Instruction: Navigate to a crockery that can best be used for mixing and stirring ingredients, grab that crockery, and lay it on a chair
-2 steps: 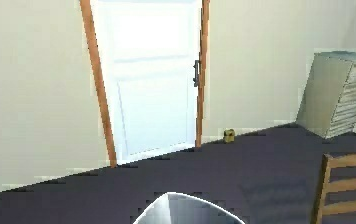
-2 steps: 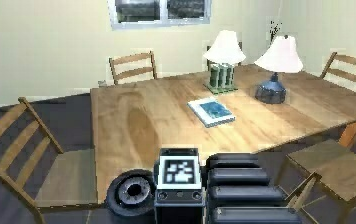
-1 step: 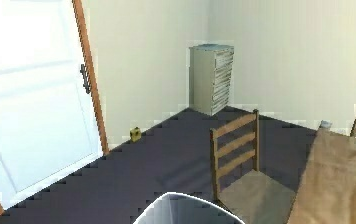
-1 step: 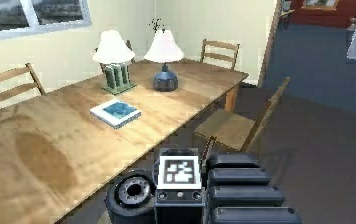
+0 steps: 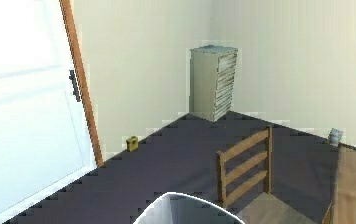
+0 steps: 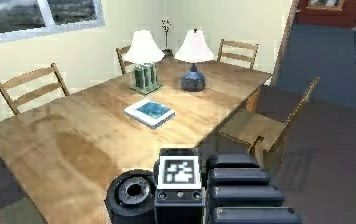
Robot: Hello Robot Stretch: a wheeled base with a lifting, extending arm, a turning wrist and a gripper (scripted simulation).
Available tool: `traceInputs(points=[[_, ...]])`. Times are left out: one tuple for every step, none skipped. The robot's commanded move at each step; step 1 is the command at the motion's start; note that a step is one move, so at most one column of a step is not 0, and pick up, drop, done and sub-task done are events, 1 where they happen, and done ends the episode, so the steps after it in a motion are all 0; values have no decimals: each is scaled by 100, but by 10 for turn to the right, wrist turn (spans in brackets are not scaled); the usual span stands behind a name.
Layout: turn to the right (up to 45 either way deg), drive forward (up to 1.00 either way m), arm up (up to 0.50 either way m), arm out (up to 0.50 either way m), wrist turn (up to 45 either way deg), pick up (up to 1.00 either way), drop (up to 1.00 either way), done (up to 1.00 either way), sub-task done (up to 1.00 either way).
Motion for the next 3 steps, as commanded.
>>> traceInputs(points=[[-450, 0, 0, 0, 0, 0, 0, 0, 0], [-450, 0, 0, 0, 0, 0, 0, 0, 0], [-90, 0, 0, 0, 0, 0, 0, 0, 0]])
